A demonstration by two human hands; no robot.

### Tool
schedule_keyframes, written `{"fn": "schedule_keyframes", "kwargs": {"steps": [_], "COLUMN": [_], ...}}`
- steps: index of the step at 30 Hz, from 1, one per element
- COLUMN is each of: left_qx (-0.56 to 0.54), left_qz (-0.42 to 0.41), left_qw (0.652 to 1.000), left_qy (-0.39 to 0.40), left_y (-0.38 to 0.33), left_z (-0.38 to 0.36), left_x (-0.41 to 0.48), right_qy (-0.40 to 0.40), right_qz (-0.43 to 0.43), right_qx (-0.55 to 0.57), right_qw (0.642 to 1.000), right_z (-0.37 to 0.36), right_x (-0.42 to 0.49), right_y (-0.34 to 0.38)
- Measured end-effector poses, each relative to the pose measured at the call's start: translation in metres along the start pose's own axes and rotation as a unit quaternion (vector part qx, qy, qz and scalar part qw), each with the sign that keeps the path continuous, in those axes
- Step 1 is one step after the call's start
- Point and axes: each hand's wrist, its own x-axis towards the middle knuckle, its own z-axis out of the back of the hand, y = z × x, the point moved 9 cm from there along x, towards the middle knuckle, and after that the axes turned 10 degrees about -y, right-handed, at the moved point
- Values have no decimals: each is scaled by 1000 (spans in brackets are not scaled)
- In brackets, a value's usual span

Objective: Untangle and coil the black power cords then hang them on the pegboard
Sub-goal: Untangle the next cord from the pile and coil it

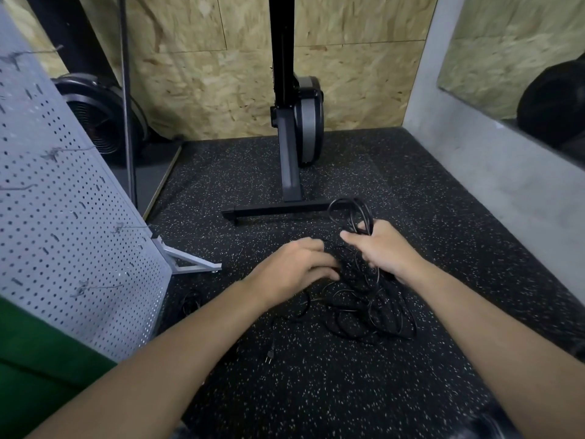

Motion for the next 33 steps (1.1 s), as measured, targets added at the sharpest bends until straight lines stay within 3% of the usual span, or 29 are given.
{"fn": "schedule_keyframes", "kwargs": {"steps": [3, 7, 11, 17, 21, 25, 28, 30, 33], "left_qx": [-38, -50, -48, -74, -100, -56, -69, -151, -254], "left_qz": [9, 80, 59, 65, 116, 181, 266, 314, 362], "left_qw": [997, 983, 978, 981, 974, 964, 953, 936, 897], "left_qy": [-73, -157, -196, -165, -165, -189, -126, -52, -4], "left_y": [-12, -1, -7, 1, 14, 25, 38, 49, 63], "left_z": [23, 44, 49, 44, 46, 50, 38, 22, 7], "left_x": [7, 7, 7, 7, 3, 0, -7, -17, -32], "right_qy": [92, 219, 309, 281, 307, 313, 325, 319, 247], "right_qz": [7, -34, 15, -14, -18, -24, -32, -49, -81], "right_qx": [37, 131, 52, 37, 58, 85, 115, 162, 267], "right_qw": [995, 966, 949, 959, 950, 946, 938, 932, 928], "right_z": [-20, -36, -54, -56, -55, -51, -50, -44, -26], "right_x": [-13, -33, -52, -49, -50, -49, -51, -49, -35], "right_y": [5, 17, 21, 17, 16, 17, 21, 23, 24]}}
